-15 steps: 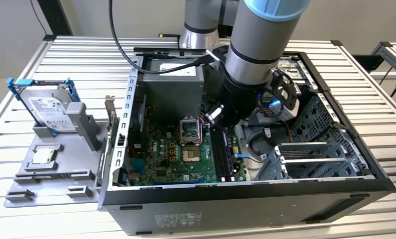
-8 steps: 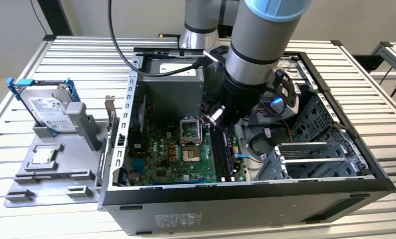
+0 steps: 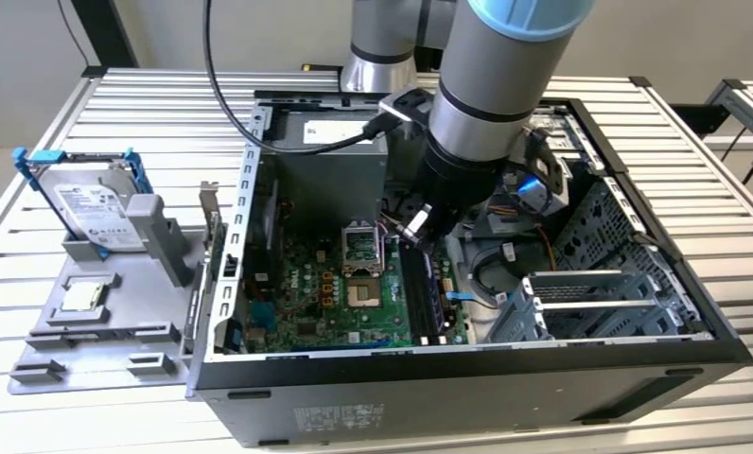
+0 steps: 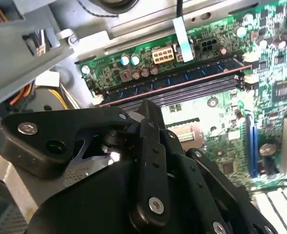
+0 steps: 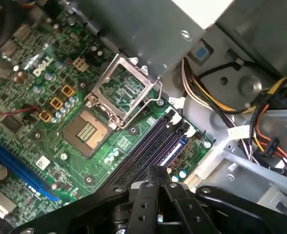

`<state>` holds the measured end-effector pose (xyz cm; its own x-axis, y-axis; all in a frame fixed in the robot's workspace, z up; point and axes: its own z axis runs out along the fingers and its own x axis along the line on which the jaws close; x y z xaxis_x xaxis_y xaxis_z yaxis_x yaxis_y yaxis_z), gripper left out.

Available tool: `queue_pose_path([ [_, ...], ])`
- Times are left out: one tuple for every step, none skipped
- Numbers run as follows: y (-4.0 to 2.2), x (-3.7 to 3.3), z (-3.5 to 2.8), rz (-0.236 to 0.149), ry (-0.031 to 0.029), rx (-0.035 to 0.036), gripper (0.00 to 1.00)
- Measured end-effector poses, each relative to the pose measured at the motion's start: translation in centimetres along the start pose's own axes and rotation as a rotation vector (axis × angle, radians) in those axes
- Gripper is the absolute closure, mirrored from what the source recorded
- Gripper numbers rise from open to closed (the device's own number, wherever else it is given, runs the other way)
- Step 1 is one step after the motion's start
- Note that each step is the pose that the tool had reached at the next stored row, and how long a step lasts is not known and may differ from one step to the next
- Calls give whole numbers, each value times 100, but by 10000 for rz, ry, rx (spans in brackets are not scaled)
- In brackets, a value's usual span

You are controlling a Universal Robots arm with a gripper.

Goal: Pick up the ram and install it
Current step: 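Press down the ram until it locks into place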

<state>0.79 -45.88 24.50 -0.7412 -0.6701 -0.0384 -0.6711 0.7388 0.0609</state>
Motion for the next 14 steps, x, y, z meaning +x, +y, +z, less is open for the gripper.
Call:
queue_pose_path([
  [0,0,-1,-178,10,-6,100],
  [0,0,-2,-345,19,-12,100],
  [0,0,-2,-521,27,-18,100],
  [0,0,-3,-699,34,-20,100],
  [0,0,-3,-882,38,-20,100],
  [0,-1,-4,-1068,39,-17,100],
  [0,-1,-4,-1248,36,-11,100],
  [0,-1,-4,-1425,34,-6,100],
  [0,-1,-4,-1602,36,-4,100],
  [0,0,-4,-1766,43,-7,100],
  [1,0,-4,-1918,51,-12,100],
  [0,-1,-4,-2067,60,-18,100],
  [-1,-2,-5,-2214,69,-24,100],
  [-2,-4,-5,-2338,76,-29,100],
])
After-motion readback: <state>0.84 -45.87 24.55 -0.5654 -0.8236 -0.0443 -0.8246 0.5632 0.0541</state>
